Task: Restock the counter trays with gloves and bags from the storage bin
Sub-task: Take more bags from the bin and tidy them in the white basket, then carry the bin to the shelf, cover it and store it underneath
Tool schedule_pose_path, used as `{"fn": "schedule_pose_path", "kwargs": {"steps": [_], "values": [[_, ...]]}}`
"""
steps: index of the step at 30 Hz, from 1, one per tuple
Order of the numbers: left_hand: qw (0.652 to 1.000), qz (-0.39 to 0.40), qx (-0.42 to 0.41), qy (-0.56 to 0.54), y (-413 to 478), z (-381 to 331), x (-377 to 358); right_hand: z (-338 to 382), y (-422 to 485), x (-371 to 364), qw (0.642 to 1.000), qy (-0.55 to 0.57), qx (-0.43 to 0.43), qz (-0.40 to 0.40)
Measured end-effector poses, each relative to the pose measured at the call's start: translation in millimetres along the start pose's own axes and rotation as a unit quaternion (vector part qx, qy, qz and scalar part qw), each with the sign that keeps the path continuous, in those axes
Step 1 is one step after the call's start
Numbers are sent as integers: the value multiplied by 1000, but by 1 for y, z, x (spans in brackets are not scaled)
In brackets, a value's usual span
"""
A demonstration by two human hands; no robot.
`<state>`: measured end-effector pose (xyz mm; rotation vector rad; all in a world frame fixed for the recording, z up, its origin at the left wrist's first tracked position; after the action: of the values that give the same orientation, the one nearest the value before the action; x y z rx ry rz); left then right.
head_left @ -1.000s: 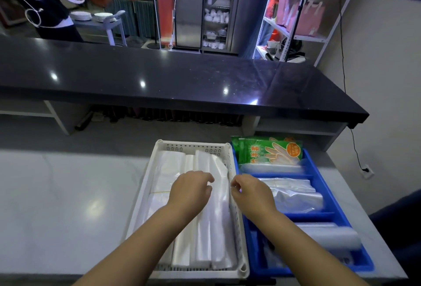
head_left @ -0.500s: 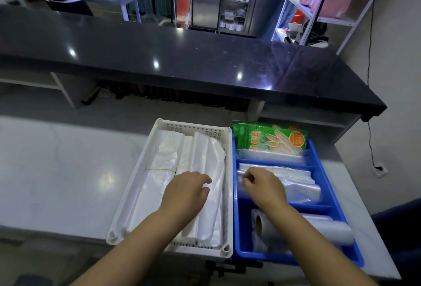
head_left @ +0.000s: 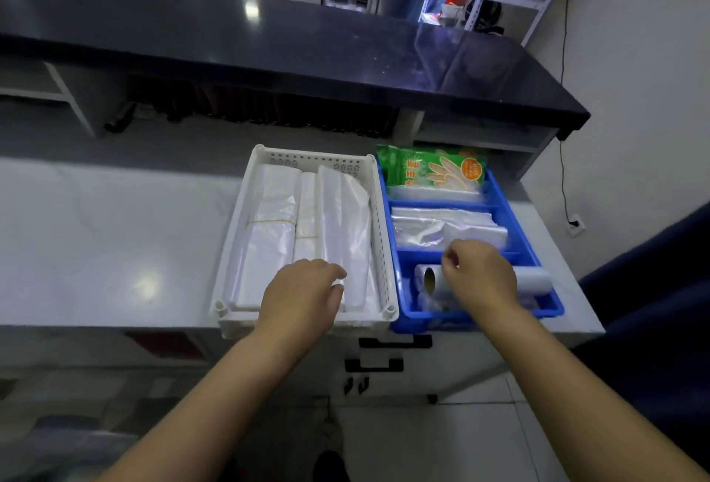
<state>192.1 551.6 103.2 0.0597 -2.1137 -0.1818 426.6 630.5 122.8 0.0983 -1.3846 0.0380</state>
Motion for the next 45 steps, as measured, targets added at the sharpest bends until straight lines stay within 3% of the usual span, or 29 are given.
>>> {"fn": "schedule_pose_path", "kwargs": {"steps": [5,14,20,25,33,41,45], "values": [[998,-19,-54,12,-42,-24,9,16,-64,6,998,4,40,-44],[991,-25,-79,101,-145,-32,18,44,-172,-11,995,9,98,-11],[994,-6,1,107,-258,-13,11,61,-266,-53,991,14,131,30],[984,64,101,133,-350,23,18,86,-347,-83,980,3,178,85],[966,17,228,124,-456,89,75,152,-426,-97,952,-73,265,135],[955,1,282,88,-507,184,120,243,-452,-164,936,-119,268,194],[956,31,281,79,-520,261,149,307,-461,-205,938,-125,221,237]]}}
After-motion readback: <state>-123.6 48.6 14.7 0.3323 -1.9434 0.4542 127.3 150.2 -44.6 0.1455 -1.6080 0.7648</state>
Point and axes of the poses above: each hand's wrist, its own y-axis towards the middle knuckle, its own x-axis out of the back of the hand, z = x × y, the point moved 4 cm from there along y, towards the middle knuckle, and after that the axes turned 4 degrees about z, right-handed, at the moved point
